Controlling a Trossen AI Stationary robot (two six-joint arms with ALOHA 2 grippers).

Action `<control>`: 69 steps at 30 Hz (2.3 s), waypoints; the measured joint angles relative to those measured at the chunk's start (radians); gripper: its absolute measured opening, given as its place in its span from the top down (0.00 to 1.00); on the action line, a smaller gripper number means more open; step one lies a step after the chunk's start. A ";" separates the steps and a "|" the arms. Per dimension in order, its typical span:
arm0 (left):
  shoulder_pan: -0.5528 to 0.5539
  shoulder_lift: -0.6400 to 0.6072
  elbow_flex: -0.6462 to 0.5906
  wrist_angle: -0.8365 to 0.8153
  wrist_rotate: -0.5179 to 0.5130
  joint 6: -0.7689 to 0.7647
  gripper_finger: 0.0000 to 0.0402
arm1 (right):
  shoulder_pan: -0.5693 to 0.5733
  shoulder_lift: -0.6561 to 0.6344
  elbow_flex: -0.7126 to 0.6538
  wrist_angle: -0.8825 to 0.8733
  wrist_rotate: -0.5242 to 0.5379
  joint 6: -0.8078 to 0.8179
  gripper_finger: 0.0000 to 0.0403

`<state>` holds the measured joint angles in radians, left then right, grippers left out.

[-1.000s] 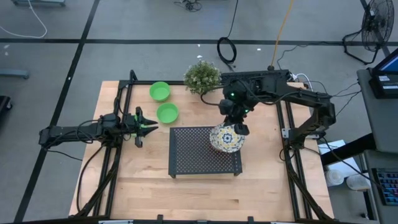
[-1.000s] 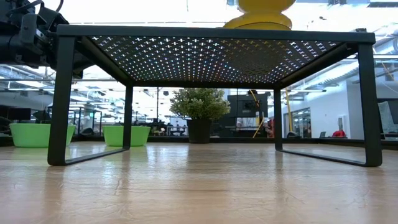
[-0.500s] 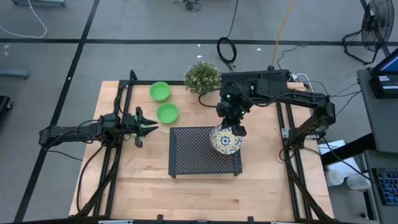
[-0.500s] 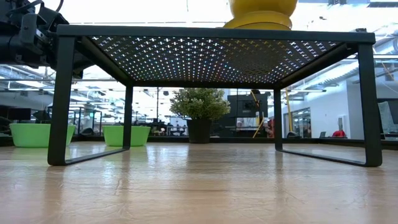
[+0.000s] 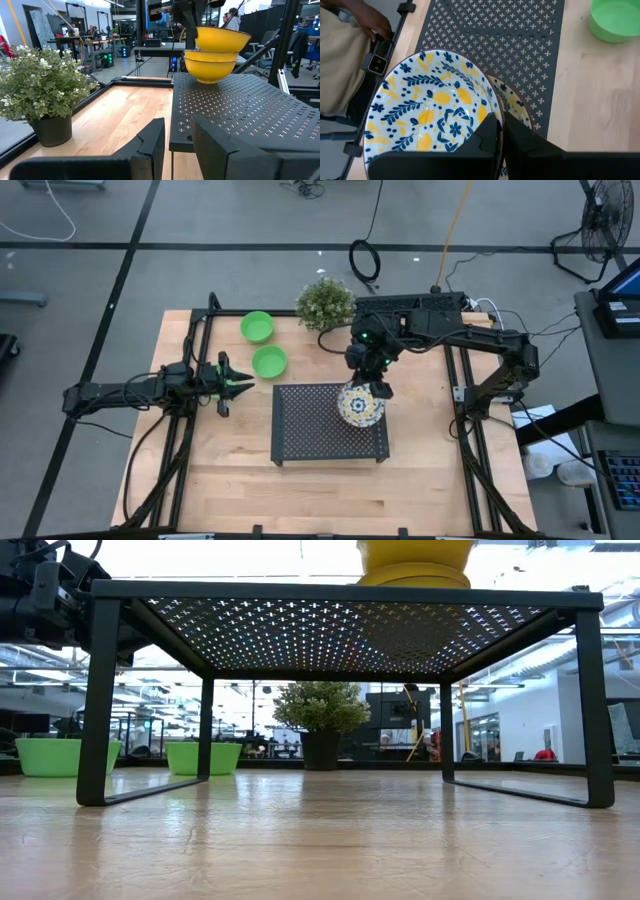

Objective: Pick & Place Mini bowls
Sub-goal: Stack the white patterned bowl on top of the white patterned bowls on the shelf

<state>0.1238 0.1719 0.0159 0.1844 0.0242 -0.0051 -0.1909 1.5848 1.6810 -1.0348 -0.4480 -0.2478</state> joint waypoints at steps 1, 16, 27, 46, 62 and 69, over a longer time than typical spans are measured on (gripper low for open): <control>0.000 0.000 0.000 0.000 0.000 0.000 0.75 | 0.000 0.000 0.000 0.005 0.000 0.000 0.99; 0.000 0.000 0.000 0.000 0.000 0.000 0.75 | 0.000 0.000 0.000 0.028 0.000 -0.037 0.99; 0.000 0.000 0.000 0.000 0.000 0.000 0.75 | 0.000 0.000 -0.008 0.071 0.003 -0.055 0.99; 0.000 0.000 0.000 0.000 0.000 0.000 0.75 | -0.011 -0.012 -0.134 0.129 0.038 -0.020 0.99; 0.000 0.000 0.000 0.000 0.000 0.000 0.75 | -0.015 -0.035 -0.134 0.071 0.058 0.053 0.99; 0.000 0.000 0.000 0.000 0.000 0.000 0.75 | -0.015 -0.035 -0.134 0.071 0.060 0.082 0.96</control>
<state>0.1240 0.1719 0.0162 0.1843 0.0242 -0.0051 -0.2062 1.5501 1.5467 -0.9642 -0.3883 -0.1656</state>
